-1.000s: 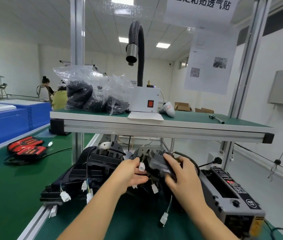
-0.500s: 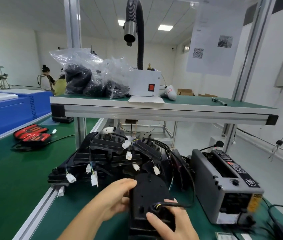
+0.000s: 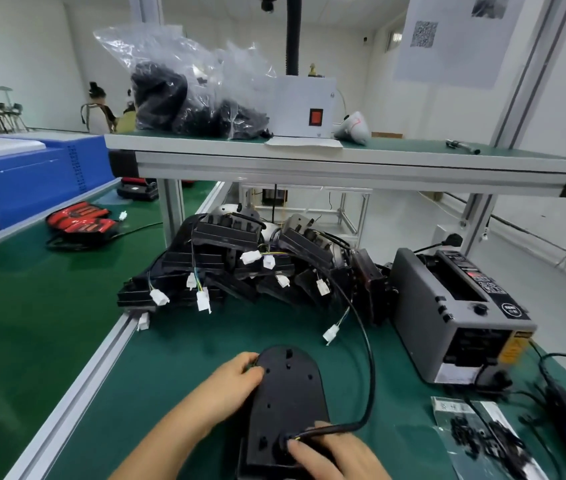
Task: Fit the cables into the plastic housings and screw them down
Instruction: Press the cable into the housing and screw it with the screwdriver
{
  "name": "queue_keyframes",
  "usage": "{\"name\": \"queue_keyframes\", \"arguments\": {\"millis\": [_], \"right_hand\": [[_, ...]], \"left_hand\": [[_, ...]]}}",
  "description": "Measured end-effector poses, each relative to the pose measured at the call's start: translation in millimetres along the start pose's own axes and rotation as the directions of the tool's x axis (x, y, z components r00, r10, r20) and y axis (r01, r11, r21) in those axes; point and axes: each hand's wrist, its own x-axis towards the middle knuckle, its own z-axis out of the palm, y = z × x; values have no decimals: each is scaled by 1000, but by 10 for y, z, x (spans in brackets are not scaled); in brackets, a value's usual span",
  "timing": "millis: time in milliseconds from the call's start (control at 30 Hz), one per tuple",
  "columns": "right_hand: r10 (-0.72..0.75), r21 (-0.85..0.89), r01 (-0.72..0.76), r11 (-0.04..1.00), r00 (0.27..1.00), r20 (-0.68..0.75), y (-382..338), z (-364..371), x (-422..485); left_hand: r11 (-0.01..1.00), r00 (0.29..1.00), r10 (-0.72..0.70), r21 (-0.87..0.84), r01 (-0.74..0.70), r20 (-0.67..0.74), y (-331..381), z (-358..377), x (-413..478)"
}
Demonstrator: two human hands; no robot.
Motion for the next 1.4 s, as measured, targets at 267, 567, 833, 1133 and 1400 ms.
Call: {"name": "queue_keyframes", "arguments": {"millis": [267, 567, 833, 1133, 1400], "right_hand": [[-170, -591, 217, 777, 976, 135, 426, 68, -54], [-207, -281, 116, 953, 925, -320, 648, -143, -52], [-30, -206, 17, 978, 998, -58, 813, -46, -27], [-273, -314, 176, 933, 915, -297, 865, 1, -160], [-271, -304, 185, 935, 923, -272, 868, 2, -181]], "left_hand": [[982, 992, 121, 140, -125, 37, -111, 74, -46], [916, 889, 397, 158, -369, -226, -94, 234, -535], [868, 895, 442, 221, -444, 64, -72, 465, -834], [724, 718, 683, 247, -644, -131, -180, 655, -880], [769, 745, 639, 148, -622, -191, -144, 649, -906]]}}
